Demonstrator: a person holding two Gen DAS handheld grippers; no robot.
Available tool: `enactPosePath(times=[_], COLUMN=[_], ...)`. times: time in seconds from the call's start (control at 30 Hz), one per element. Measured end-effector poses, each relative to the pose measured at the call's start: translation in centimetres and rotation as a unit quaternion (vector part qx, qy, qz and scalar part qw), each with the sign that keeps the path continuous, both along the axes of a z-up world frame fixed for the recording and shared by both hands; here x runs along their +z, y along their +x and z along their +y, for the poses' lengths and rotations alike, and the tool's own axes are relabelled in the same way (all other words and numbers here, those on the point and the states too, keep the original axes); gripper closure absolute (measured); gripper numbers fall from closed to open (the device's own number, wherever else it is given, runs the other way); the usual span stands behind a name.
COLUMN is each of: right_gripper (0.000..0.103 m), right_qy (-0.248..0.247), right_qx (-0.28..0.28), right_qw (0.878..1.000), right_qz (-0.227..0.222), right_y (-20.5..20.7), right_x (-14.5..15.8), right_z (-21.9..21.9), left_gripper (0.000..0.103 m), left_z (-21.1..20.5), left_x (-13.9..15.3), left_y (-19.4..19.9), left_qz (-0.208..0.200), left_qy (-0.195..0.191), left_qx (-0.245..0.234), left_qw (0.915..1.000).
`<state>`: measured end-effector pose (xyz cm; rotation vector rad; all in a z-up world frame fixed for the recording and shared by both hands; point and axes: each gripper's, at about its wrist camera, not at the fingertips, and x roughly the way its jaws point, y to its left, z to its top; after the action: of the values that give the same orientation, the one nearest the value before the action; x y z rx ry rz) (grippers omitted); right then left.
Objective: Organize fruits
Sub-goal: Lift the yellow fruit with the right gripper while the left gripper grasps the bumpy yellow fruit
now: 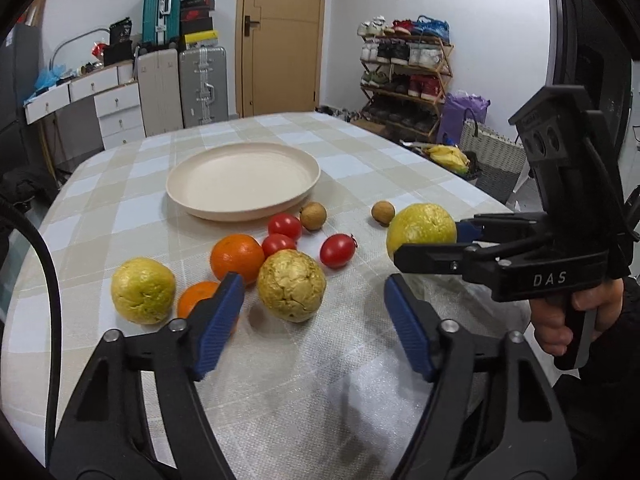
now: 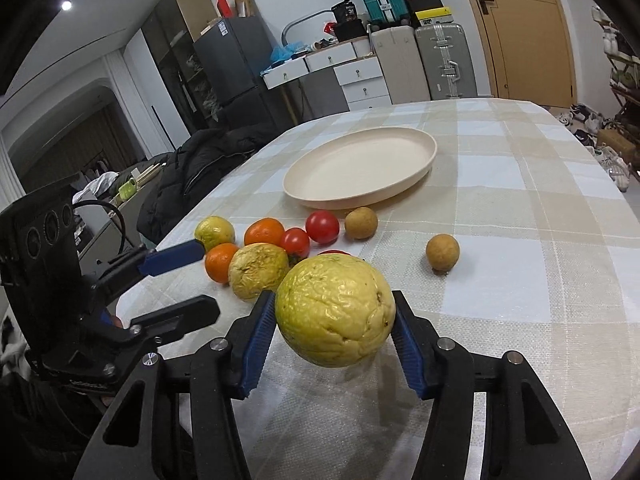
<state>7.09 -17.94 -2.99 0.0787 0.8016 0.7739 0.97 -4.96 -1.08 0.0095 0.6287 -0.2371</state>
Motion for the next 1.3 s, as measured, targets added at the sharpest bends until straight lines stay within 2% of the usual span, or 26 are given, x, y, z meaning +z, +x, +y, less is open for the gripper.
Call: enactPosePath(times=[0.07, 0.5, 0.77, 0.9, 1.13, 1.3], right_gripper=[0.046, 0.046, 0.046, 0.046, 0.046, 0.046], right_qy=[0.0, 0.002, 0.003, 0.001, 0.001, 0.003], right_qx=[0.0, -0.001, 0.001, 0.003, 0.001, -0.003], right_qw=[1.0, 1.0, 1.0, 1.0, 1.0, 1.0], right_qz=[-0.003, -0.008, -0.008, -0.009, -0.01, -0.012], right_y=[-0.1, -0.4, -0.5, -0.6, -0.5, -0.4], right_x=[0.1, 0.2, 0.3, 0.3, 0.4, 0.4], right_z=[-0.2, -0.5, -0.5, -0.3, -0.4, -0.6], left_gripper=[0.044, 0.045, 0.059, 0.06, 0.06, 0.061], left_z=[-0.2, -1.1, -1.2, -1.4, -1.2, -0.7], left_x=[-0.4, -1.5, -2.2, -2.3, -2.2, -1.5], left_y=[0.4, 3.3, 4.8, 4.9, 4.3, 3.8], left_qz=[0.013, 0.053, 0.075, 0.069, 0.058, 0.036], left_qy=[0.0, 0.034, 0.053, 0.063, 0.042, 0.031], left_qx=[-0.002, 0.027, 0.043, 0.043, 0.039, 0.041], left_qw=[0.9999, 0.9976, 0.9948, 0.9947, 0.9966, 0.998])
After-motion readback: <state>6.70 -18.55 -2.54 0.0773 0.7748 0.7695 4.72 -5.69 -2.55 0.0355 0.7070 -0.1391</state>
